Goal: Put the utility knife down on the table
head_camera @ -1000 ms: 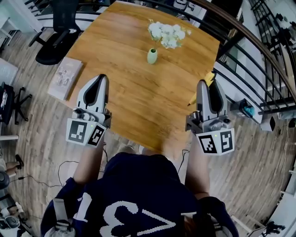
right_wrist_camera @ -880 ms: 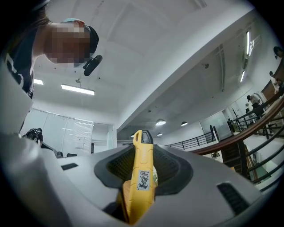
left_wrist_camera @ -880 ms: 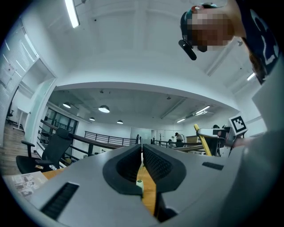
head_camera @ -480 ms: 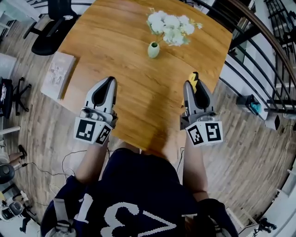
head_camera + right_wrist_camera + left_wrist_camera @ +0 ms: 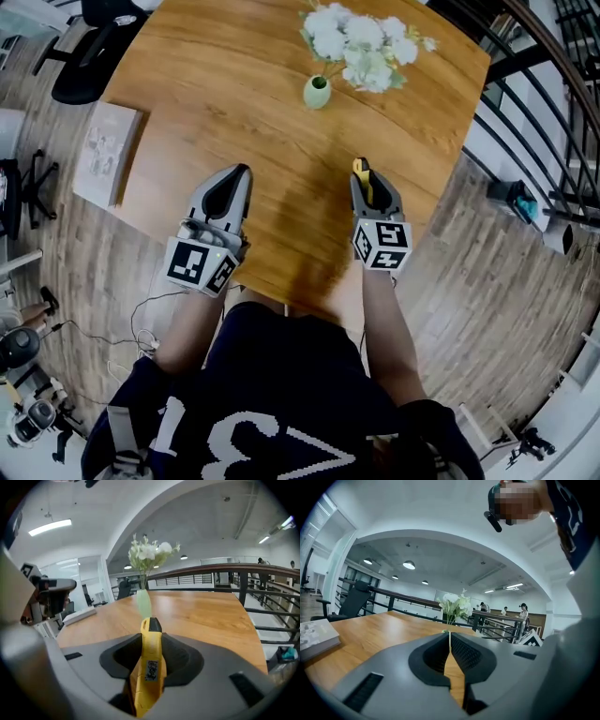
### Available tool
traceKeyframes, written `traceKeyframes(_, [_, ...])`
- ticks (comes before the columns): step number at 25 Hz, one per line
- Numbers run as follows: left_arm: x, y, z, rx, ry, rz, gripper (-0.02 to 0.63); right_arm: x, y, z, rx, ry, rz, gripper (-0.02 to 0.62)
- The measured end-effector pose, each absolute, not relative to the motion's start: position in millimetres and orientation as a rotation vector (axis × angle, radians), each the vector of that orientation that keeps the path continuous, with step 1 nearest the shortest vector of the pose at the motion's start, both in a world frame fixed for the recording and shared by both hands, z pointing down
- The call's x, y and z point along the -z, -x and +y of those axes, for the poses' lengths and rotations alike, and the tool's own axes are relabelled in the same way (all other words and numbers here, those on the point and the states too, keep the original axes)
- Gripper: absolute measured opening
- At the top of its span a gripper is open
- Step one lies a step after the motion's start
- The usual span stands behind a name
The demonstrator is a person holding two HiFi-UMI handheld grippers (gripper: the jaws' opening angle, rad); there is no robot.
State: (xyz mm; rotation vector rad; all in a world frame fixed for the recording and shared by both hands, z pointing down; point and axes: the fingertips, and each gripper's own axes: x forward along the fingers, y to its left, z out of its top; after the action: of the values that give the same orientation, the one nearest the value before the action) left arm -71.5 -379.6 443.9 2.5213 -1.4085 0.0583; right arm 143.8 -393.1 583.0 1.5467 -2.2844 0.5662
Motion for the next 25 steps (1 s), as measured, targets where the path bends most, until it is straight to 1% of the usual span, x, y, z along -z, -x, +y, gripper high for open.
traceKeyframes(7, [-457, 75, -381, -0.119, -2.511, -1.371, 0.023, -639, -144, -384, -0.576, -1.525, -2.074, 0.143])
traceKeyframes(12, [-452, 81, -389, -0.107, -2.521, -1.38, 0.023, -630, -151, -386, -0.531, -1.566, -2.038, 0.144])
traceKeyframes(14, [-444, 84, -392, -0.093, -2.531, -1.39, 0.023, -611, -155, -389, -0.513, -1.611, -2.074, 0.143])
traceKeyframes(15, [-439, 85, -395, -0.083, -2.539, -1.395, 0.023, -596, -159, -391, -0.496, -1.647, -2.102, 0.114])
traceKeyframes(16, [-434, 86, -397, -0.072, -2.549, -1.399, 0.023, -578, -163, -393, -0.47, -1.69, -2.133, 0.071])
traceKeyframes(18, [-420, 87, -401, -0.048, -2.571, -1.408, 0.023, -538, -171, -397, -0.402, -1.779, -2.19, 0.043])
traceKeyframes(25, [-369, 79, -402, 0.011, -2.653, -1.43, 0.023, -392, -191, -384, -0.19, -2.017, -2.371, 0.029])
